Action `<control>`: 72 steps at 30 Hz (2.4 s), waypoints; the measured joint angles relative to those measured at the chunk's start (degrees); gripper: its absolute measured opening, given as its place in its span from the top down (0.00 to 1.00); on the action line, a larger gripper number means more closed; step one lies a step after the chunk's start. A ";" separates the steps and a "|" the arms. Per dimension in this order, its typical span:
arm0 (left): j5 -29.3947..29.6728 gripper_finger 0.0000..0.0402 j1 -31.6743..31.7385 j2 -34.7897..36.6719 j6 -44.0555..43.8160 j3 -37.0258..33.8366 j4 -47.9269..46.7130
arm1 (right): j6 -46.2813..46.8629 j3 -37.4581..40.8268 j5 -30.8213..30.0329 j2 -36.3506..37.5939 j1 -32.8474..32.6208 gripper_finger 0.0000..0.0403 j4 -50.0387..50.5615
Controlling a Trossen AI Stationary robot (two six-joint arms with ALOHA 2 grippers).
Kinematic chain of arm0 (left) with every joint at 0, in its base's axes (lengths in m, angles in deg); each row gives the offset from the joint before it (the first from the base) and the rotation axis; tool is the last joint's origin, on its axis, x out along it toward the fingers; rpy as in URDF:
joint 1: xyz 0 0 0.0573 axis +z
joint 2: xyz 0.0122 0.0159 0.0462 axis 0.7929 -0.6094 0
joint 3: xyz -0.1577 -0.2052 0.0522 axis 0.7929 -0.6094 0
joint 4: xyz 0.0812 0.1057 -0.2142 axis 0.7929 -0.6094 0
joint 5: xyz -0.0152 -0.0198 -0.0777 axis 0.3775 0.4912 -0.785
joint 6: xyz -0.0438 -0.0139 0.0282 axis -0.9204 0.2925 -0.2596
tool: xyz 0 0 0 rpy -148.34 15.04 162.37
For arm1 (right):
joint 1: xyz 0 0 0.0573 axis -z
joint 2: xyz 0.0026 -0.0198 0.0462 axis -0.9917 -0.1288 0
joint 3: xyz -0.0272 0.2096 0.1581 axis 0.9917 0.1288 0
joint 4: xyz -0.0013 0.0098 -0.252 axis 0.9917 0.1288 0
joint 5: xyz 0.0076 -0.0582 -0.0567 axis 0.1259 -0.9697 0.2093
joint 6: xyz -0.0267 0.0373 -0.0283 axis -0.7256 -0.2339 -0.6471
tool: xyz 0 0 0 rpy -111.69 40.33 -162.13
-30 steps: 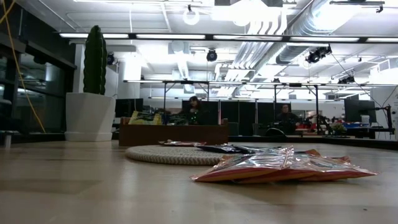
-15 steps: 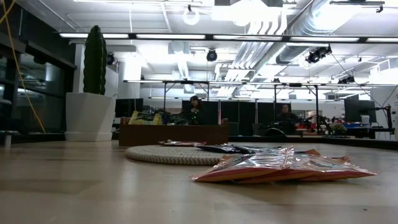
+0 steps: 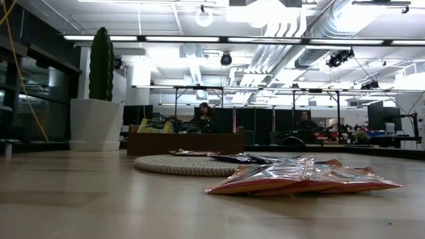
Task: Pick & Place Tea
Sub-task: Put the purple tea bag into the middle section of the wooden organizer
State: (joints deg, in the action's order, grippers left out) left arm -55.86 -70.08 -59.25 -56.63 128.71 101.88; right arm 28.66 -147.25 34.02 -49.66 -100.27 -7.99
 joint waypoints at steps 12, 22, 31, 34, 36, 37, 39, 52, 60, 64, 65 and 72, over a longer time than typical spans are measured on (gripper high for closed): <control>2.50 1.00 0.00 0.34 0.74 0.09 -5.13 | -0.45 0.11 -2.82 -0.04 0.04 0.84 1.37; 11.40 1.00 0.02 3.01 1.35 0.08 -18.59 | -3.19 0.15 -8.49 2.50 -0.39 0.53 5.24; 11.68 1.00 8.10 5.49 -4.40 0.07 -45.04 | 2.71 0.15 -30.67 14.25 -5.23 0.44 32.83; 5.03 1.00 13.84 4.28 -5.49 0.09 -50.91 | 11.57 0.13 -33.88 17.80 -6.49 0.45 45.61; 0.76 1.00 17.68 2.44 -4.84 0.06 -52.94 | 17.34 0.11 -34.96 19.52 -7.04 0.45 53.50; -1.19 1.00 19.62 1.32 -4.63 -0.01 -53.39 | 20.06 0.11 -35.14 20.13 -7.22 0.45 56.97; -5.28 1.00 23.29 -0.69 -4.62 -0.02 -52.50 | 25.07 0.11 -35.04 21.07 -7.26 0.46 62.94; -22.71 1.00 38.04 -8.26 -15.07 -12.03 -34.45 | 28.94 0.11 -31.77 22.84 -7.08 0.45 75.26; -27.17 1.00 43.13 -8.37 -19.64 -20.18 -29.56 | 26.71 0.11 -28.57 22.93 -7.06 0.45 75.23; -28.16 1.00 44.55 -9.13 -19.95 -22.53 -28.12 | 26.87 0.11 -28.90 22.93 -7.06 0.45 74.54; -28.50 1.00 44.74 -10.13 -19.88 -22.77 -27.36 | 26.94 0.11 -29.22 22.93 -7.06 0.45 74.38; -33.80 1.00 45.09 -17.58 -18.27 -23.81 -21.11 | 28.01 0.11 -32.05 22.93 -7.06 0.45 73.84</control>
State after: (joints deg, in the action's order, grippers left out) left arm -89.67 -24.99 -76.83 -74.90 104.90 80.77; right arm 56.67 -147.14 1.97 -26.73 -107.33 65.85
